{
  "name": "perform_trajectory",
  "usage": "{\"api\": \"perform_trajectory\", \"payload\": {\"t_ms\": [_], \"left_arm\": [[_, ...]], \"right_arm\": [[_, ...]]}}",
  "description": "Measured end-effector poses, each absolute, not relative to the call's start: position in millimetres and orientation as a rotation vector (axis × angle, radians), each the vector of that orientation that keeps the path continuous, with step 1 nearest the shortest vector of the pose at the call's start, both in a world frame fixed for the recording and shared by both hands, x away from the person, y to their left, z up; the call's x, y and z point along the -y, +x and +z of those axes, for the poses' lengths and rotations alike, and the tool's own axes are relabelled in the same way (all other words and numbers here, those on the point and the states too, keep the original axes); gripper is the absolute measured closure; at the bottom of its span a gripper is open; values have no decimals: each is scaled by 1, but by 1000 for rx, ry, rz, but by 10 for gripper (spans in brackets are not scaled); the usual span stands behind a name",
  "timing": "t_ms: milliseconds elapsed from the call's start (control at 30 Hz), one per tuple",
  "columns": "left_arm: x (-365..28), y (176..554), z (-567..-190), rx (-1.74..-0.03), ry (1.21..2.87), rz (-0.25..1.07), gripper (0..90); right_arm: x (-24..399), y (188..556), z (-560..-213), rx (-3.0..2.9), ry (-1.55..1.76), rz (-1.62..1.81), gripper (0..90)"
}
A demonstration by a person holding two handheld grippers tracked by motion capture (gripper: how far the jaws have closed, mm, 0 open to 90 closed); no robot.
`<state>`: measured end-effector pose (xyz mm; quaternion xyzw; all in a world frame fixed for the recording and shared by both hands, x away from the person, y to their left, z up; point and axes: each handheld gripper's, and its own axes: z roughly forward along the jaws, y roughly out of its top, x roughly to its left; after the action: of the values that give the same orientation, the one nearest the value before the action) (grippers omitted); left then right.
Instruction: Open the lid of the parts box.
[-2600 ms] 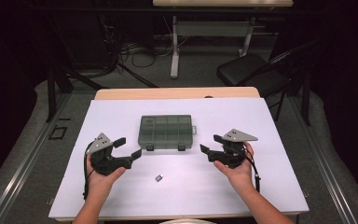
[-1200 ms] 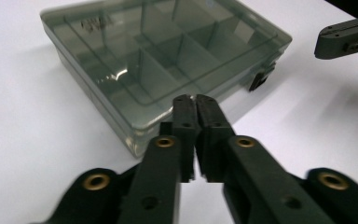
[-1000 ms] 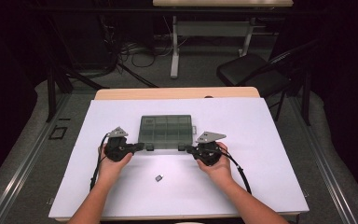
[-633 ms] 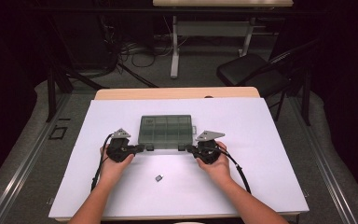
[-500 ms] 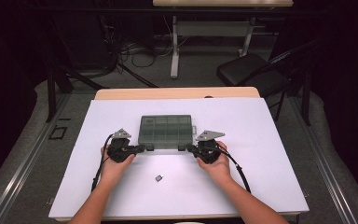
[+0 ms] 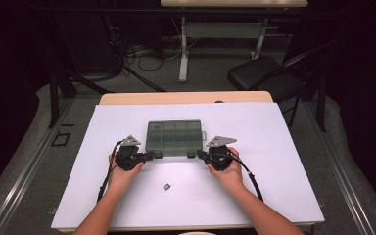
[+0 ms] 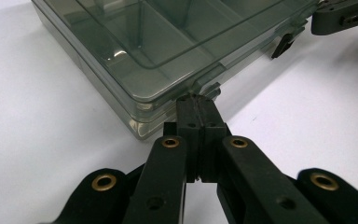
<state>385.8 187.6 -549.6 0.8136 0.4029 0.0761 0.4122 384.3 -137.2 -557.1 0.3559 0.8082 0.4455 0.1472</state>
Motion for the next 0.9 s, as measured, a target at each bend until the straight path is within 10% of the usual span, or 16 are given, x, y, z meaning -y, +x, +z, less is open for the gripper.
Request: {"api": "perform_trajectory", "payload": {"t_ms": [900], "left_arm": [[-188,386,-551,-1015,2038,187,900]], "right_arm": [[131,385,-561,-2323,1014,1295,900]]}}
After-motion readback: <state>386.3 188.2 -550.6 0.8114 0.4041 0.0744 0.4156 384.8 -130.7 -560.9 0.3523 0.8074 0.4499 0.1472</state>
